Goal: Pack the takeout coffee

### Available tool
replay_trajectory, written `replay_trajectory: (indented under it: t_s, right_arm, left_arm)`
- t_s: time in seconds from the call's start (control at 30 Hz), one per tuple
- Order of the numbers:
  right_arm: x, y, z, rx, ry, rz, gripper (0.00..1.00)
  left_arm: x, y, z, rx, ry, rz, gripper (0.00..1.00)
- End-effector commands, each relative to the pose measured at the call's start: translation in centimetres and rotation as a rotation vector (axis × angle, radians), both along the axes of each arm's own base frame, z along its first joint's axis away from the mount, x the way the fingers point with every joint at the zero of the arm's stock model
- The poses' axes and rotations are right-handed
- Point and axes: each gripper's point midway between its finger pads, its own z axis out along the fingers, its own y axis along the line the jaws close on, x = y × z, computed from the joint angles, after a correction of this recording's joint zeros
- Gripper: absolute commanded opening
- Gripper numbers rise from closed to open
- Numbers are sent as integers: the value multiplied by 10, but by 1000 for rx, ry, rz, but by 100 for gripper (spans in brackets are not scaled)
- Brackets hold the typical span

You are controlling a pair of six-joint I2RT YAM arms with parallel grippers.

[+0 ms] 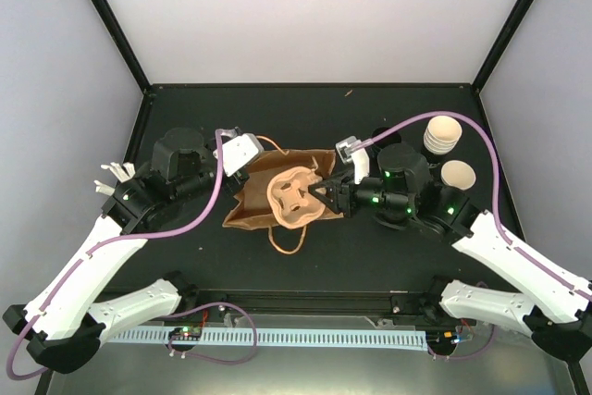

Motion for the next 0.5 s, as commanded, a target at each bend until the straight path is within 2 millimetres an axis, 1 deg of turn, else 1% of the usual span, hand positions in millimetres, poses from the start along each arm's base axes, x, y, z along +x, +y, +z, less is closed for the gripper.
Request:
replay_trajectory:
  t_s: [0.0,0.1,0.2,0.47]
  right_arm:
    - [17,-16,1,-86,-72,-111,36]
    - [22,-21,1,-111,-88,-148,36]
    - [26,-22,0,-127,-89,-162,36]
    - [35,-10,-10,-272,-139,-217,36]
  left_arm:
    - [-1,-3,30,-78,-57,-4,2]
    - [-1,-5,29,-86,-45,-7,1]
    - [-1,-6,31,-97,-39,-7,2]
    - [-3,-13,34,-127,3,-28,2]
